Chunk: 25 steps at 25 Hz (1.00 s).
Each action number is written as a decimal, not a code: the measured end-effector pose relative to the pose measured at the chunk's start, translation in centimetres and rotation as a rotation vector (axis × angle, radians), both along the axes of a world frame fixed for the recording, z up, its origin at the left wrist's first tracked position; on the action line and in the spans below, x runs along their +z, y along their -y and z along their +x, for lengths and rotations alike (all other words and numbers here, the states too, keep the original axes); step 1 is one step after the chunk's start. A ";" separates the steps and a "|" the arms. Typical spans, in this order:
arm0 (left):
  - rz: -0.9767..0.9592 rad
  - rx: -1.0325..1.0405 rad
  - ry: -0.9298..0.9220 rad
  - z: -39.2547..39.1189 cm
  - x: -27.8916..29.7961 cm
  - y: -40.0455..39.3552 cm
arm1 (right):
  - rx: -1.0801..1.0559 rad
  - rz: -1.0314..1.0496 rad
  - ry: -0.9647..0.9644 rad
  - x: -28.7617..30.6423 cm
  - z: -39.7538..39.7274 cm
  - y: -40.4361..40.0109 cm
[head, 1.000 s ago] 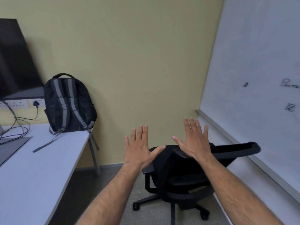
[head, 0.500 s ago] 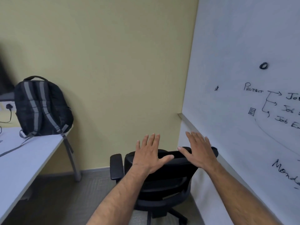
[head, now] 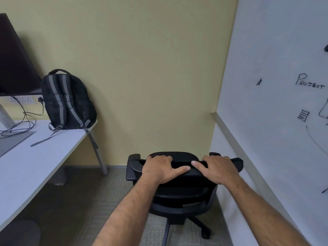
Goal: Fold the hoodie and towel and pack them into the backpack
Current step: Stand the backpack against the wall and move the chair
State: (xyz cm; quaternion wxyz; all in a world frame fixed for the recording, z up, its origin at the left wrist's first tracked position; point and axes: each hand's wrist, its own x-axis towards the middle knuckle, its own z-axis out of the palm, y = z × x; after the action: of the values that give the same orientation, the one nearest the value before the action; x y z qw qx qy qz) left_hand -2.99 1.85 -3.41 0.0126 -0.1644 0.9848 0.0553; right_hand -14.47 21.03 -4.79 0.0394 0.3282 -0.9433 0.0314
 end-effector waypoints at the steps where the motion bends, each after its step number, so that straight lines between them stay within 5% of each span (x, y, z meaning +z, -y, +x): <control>1: -0.006 0.002 -0.006 0.1 0.0 -0.1 | 0.007 -0.004 -0.014 0.0 0.1 0.0; 25: -0.035 -0.083 -0.103 6.7 -0.7 6.9 | 0.003 -0.095 -0.101 -0.1 8.2 5.8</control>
State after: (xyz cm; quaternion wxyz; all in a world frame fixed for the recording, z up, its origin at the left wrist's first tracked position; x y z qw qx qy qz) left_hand 3.70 -5.08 -4.10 -0.0386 -0.1206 0.9909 0.0457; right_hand -6.25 15.23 -4.87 0.1021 0.3287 -0.9370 0.0595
